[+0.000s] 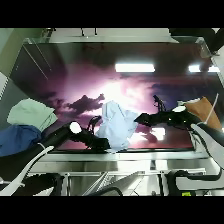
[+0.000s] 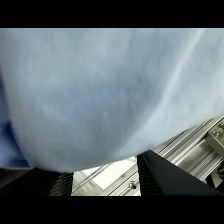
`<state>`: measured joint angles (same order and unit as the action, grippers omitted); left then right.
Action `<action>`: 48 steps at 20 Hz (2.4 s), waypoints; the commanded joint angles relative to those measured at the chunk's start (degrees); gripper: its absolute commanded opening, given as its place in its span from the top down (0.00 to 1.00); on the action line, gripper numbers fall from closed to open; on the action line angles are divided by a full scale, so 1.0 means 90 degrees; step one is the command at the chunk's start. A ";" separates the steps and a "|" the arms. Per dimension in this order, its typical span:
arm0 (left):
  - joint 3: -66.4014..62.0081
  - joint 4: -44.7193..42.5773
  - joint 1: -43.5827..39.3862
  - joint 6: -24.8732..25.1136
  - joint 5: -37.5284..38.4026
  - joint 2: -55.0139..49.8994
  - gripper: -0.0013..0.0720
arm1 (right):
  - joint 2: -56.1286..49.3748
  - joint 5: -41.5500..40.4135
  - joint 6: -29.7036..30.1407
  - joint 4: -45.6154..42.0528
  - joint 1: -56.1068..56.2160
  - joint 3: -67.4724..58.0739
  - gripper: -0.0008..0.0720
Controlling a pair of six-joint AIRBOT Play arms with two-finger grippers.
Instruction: Fold the shirts.
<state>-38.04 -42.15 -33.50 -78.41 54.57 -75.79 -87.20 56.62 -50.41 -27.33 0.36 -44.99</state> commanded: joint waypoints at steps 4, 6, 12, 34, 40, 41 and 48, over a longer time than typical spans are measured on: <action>0.0058 -0.0206 0.0318 0.0046 0.0495 -0.0041 0.42 | -0.0464 -0.0119 -0.0114 0.0022 0.0175 -0.0432 0.36; 0.0090 -0.0194 0.0634 0.0044 0.0680 0.0338 0.42 | -0.0464 -0.0121 -0.0109 0.0022 0.0177 -0.0432 0.65; 0.0872 -0.0189 0.1273 -0.0355 0.0532 0.1902 0.38 | -0.0466 -0.0087 -0.0039 0.0408 0.0177 -0.0432 0.67; 0.0311 0.0984 0.0673 0.1103 -0.0602 -0.0274 0.95 | -0.0476 -0.0049 0.0432 0.0988 0.0223 -0.0432 0.97; 0.0214 0.0962 0.2373 0.1110 0.0665 0.1911 0.95 | 0.0187 0.1377 0.0192 0.0265 -0.0520 -0.1530 0.96; 0.0010 0.0969 0.2926 0.1105 0.1010 0.2416 0.95 | 0.0474 0.1664 0.0068 0.0223 -0.0719 -0.1792 0.96; -0.3143 0.1035 0.5348 0.0918 0.2642 0.4367 0.96 | 0.3344 0.2475 -0.0163 0.0226 -0.1222 -0.3500 0.96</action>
<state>-55.61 -33.08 7.55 -69.65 70.98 -41.85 -67.02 76.36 -50.96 -24.86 -9.52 -70.72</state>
